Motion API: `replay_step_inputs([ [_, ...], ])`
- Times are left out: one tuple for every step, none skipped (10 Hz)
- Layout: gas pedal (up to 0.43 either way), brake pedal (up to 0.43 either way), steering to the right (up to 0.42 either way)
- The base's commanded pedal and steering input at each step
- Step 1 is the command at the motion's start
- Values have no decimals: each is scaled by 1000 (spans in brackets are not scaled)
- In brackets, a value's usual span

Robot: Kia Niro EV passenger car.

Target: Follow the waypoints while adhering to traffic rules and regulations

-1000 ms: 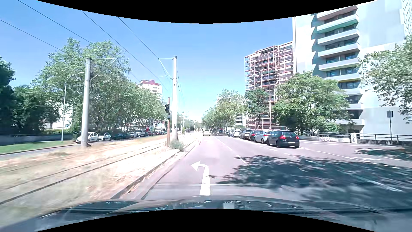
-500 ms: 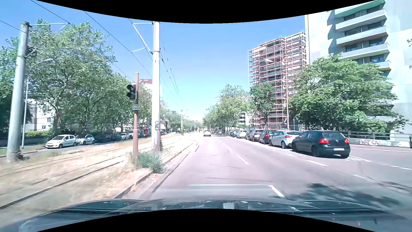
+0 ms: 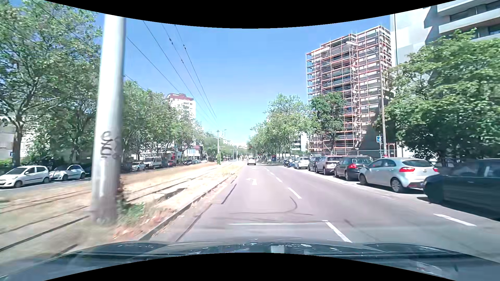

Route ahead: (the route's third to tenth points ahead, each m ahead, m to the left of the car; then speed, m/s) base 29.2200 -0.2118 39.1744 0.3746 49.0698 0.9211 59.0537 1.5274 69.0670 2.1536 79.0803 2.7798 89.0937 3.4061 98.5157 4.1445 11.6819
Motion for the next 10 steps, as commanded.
replay_step_inputs([
  [67,0,-5],
  [67,0,-6],
  [67,0,-5],
  [39,0,-5],
  [0,0,-5],
  [0,0,-5],
  [0,0,-5],
  [0,0,-5],
  [0,0,-5],
  [0,0,-5],
])
